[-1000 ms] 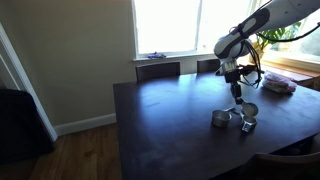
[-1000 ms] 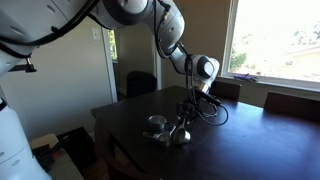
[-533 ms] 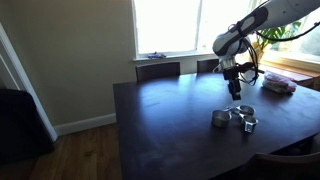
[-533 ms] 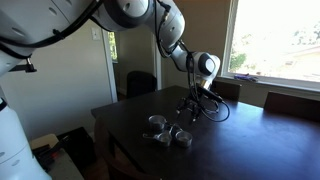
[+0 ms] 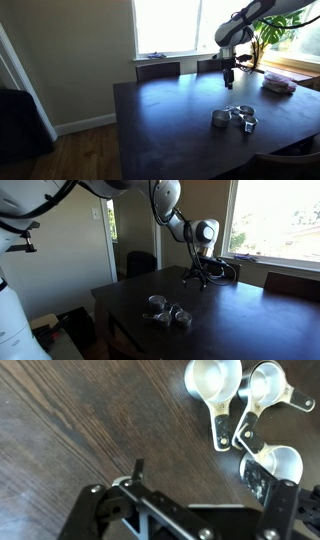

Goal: Separate the cups

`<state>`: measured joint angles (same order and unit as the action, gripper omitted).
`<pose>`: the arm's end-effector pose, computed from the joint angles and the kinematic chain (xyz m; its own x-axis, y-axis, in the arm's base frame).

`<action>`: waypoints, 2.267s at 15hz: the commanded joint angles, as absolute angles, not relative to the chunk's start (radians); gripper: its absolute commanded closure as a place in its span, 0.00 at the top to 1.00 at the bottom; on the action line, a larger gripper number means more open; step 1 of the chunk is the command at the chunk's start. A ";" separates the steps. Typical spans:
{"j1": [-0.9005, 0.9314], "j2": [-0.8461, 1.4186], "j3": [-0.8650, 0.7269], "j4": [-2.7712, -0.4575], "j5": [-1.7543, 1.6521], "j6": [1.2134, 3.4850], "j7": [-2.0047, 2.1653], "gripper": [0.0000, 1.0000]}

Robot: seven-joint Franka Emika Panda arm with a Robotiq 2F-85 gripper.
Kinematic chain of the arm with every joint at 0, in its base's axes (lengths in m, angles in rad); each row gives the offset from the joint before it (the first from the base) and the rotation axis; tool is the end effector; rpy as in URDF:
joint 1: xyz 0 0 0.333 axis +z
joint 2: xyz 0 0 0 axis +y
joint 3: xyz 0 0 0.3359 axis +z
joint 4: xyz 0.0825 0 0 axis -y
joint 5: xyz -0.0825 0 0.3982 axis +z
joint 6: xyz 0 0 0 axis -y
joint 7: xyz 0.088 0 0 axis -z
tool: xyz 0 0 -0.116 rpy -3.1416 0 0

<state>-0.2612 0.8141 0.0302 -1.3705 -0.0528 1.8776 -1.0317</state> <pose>0.7017 -0.1737 0.2047 0.6569 0.7339 -0.1732 0.6920 -0.6779 -0.2482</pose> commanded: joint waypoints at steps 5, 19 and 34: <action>-0.230 0.555 0.010 -1.758 0.002 2.276 -0.728 1.00; -0.143 0.166 -0.035 -2.387 -0.216 2.455 -0.440 1.00; -0.079 0.240 0.017 -2.447 -0.242 2.499 -0.444 1.00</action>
<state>-0.0969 0.2180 0.0152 -2.4453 -0.2573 2.4816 -0.4569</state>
